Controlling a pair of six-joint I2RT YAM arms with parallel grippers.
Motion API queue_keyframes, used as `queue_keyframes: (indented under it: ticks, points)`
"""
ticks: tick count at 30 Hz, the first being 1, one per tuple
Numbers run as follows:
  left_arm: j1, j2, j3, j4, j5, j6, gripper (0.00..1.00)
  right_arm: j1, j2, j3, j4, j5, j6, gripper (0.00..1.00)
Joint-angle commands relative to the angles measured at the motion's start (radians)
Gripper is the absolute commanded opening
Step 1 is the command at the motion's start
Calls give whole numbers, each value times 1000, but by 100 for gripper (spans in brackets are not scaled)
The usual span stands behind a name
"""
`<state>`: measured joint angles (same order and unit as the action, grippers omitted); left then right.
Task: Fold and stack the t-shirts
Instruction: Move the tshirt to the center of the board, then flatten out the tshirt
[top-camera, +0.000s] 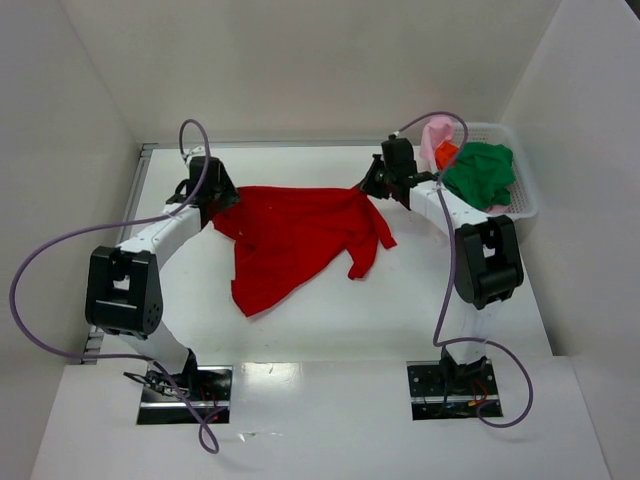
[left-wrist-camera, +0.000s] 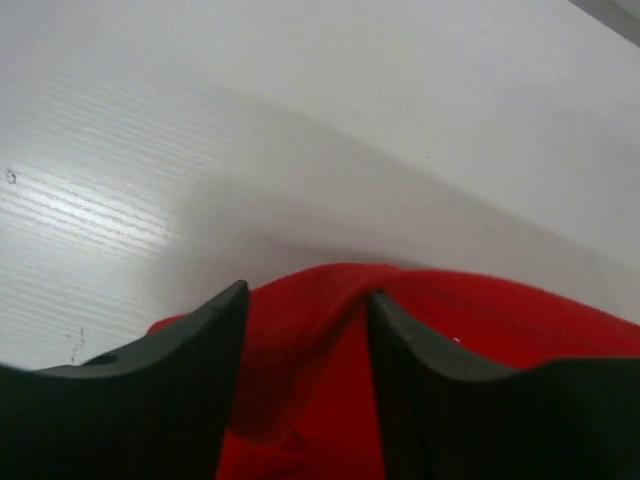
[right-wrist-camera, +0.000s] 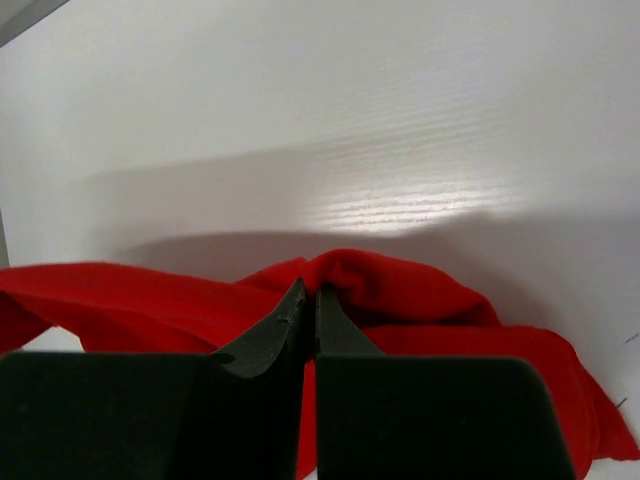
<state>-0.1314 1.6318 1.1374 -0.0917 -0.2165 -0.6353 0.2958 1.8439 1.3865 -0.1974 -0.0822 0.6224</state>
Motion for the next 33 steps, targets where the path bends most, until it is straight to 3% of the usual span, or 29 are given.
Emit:
queue_keyframes:
  ticks: [1,5,10,16,24,33]
  points:
    - [21,19,41,46,80,51,62,-14,41,49,39,26,-27,4]
    - [21,-24,24,-20,245,51,78,-14,61,49,49,25,-27,5]
    - [-13,-163,-106,-45,321,10,79,-14,70,49,58,25,-27,5]
    - [-33,-164,-197,-34,400,-33,73,-14,80,49,58,16,-36,7]
    - [-63,-133,-261,-80,324,-158,70,-14,80,28,58,25,-36,9]
    - [-73,-64,-289,-82,266,-168,71,-14,71,28,58,16,-46,9]
